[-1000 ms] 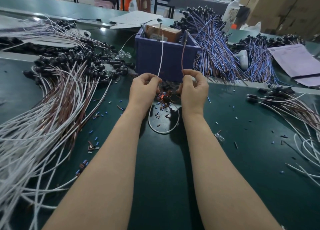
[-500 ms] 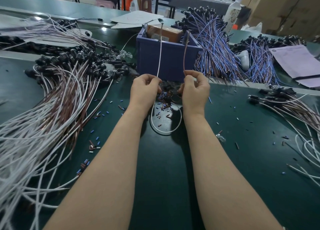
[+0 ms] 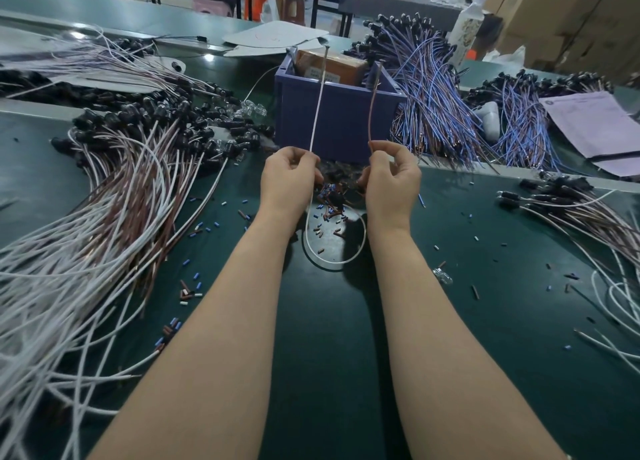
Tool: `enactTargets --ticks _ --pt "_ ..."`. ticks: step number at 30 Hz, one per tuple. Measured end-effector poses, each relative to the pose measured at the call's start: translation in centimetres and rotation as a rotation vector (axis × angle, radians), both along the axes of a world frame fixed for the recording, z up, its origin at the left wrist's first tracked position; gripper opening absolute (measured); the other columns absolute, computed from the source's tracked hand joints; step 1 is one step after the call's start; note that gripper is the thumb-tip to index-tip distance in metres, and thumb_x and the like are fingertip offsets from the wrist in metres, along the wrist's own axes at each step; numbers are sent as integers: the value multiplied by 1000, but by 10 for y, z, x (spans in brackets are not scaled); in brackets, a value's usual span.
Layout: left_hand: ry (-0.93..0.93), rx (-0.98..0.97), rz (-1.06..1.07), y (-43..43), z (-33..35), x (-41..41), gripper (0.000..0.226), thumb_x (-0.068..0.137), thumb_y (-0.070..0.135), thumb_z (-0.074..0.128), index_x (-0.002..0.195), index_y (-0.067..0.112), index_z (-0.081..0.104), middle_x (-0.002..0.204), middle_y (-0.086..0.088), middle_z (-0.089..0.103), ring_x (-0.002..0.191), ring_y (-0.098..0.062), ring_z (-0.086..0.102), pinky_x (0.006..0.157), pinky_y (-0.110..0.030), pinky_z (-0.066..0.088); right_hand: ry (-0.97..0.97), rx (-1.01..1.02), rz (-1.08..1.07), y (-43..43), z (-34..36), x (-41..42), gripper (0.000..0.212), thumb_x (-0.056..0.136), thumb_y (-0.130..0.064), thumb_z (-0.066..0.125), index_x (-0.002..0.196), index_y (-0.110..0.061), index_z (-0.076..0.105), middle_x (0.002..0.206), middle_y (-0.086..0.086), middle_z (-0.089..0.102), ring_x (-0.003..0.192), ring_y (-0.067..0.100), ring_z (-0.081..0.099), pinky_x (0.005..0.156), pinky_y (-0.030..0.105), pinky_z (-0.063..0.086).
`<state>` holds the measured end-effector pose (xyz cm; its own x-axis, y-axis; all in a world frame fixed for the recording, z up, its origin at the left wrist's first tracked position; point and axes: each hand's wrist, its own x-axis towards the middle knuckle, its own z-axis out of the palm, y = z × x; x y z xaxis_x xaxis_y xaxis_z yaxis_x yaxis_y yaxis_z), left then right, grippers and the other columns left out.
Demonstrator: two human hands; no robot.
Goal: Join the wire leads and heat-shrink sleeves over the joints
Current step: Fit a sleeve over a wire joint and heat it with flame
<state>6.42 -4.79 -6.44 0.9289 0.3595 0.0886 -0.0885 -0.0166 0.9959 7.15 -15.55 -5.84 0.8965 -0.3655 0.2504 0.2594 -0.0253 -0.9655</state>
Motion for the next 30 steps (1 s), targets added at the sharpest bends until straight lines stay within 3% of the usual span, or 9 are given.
enactTargets --ticks 13,17,21,26,30 --pt "8 15 15 -1 0 0 20 91 10 52 73 17 58 52 9 54 37 4 44 54 -21 36 6 -43 16 1 -1 1 23 87 -4 48 84 -24 60 55 -3 50 51 10 45 60 30 41" --pt "-1 21 33 -1 1 -1 22 90 10 50 72 17 58 45 11 52 38 3 43 53 -20 35 9 -38 14 1 -1 1 24 87 -4 48 82 -24 60 55 -1 50 52 12 45 60 30 41" --pt "-15 12 55 0 0 -1 20 89 11 50 73 16 59 52 9 53 46 -3 44 57 -24 36 13 -35 20 1 -1 0 24 87 -4 48 82 -24 60 55 -2 50 52 11 44 59 28 40" --pt "-50 2 116 0 2 -2 19 86 13 53 68 15 58 45 10 51 51 -7 46 64 -25 40 10 -34 20 1 -1 0 23 87 -4 47 83 -22 61 54 -2 49 50 10 43 55 24 38" --pt "-102 35 173 1 2 -4 17 87 15 54 72 12 59 56 2 53 58 -15 46 65 -28 42 10 -33 21 1 -1 0 23 87 -4 48 83 -23 60 54 -3 49 49 9 43 55 24 40"
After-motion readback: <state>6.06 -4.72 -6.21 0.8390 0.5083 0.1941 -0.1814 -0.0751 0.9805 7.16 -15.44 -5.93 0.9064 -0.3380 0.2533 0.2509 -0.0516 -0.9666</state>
